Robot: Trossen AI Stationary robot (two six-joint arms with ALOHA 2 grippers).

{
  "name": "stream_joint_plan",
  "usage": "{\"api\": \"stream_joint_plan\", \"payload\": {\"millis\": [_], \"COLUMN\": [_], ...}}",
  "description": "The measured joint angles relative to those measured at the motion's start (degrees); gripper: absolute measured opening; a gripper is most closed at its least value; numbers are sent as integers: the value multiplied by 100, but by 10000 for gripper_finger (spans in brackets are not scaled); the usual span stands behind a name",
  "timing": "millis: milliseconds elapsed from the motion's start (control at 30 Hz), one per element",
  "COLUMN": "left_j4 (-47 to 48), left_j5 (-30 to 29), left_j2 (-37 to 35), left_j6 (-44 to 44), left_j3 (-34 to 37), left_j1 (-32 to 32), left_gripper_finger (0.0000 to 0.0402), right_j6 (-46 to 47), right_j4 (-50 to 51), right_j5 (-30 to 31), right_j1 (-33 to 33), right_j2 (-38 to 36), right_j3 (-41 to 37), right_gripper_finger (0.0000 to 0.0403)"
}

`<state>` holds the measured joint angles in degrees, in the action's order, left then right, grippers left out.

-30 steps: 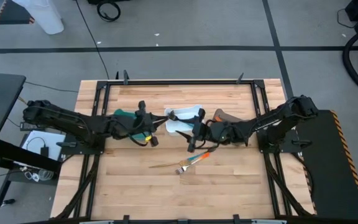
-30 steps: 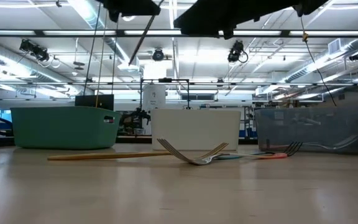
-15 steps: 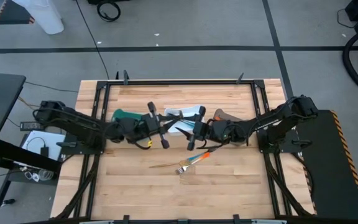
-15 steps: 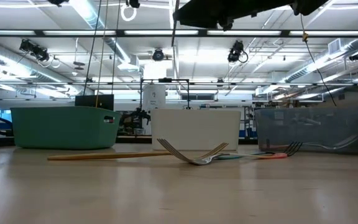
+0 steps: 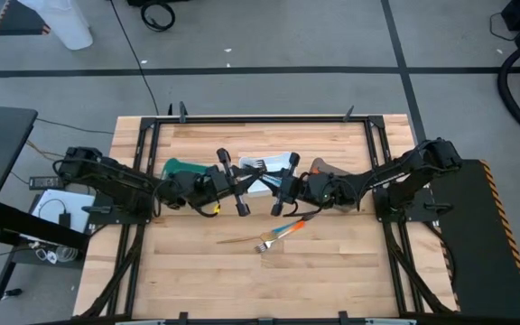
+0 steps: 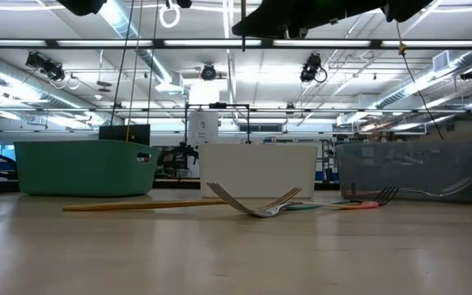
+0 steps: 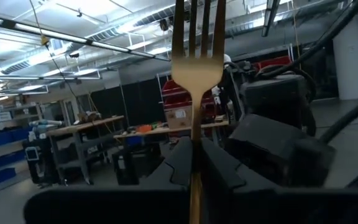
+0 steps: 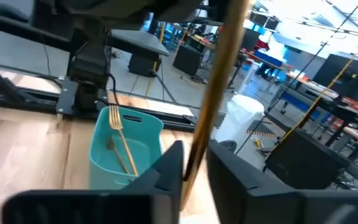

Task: Sort silverware by color (type)
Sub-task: Put the gold fork into the green bin

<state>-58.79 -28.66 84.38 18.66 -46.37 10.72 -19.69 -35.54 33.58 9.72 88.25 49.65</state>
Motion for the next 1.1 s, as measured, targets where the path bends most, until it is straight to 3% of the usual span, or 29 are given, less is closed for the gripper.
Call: {"api": "stream_joint_plan", "payload": {"millis": [167, 367, 633, 733, 867, 1100], "left_j4": [75, 375, 932, 1610, 2916, 4743], "left_j5": [-4, -85, -569, -736, -1287, -1645], "left_j2": [0, 2, -50, -198, -272, -210], "left_j6": [-71, -152, -143, -146, -241, 681], "left_j3": [4, 9, -32, -113, -347, -523], "left_j1": [0, 4, 131, 255, 464, 734], "left_gripper_finger": [25, 36, 133, 163, 174, 165], "right_j6": [92, 273, 612, 847, 1427, 3036], "right_j4": [152, 546, 1346, 1729, 2305, 3235], "right_j5": [28, 201, 111, 85, -111, -1265], "right_j1": [-11, -11, -11, -11, -17, -293], "right_j2": [-9, -9, -182, -251, -398, -481], "right_j3": [0, 7, -2, -2, -2, -2], "right_gripper_finger": [24, 21, 21, 21, 21, 24]}}
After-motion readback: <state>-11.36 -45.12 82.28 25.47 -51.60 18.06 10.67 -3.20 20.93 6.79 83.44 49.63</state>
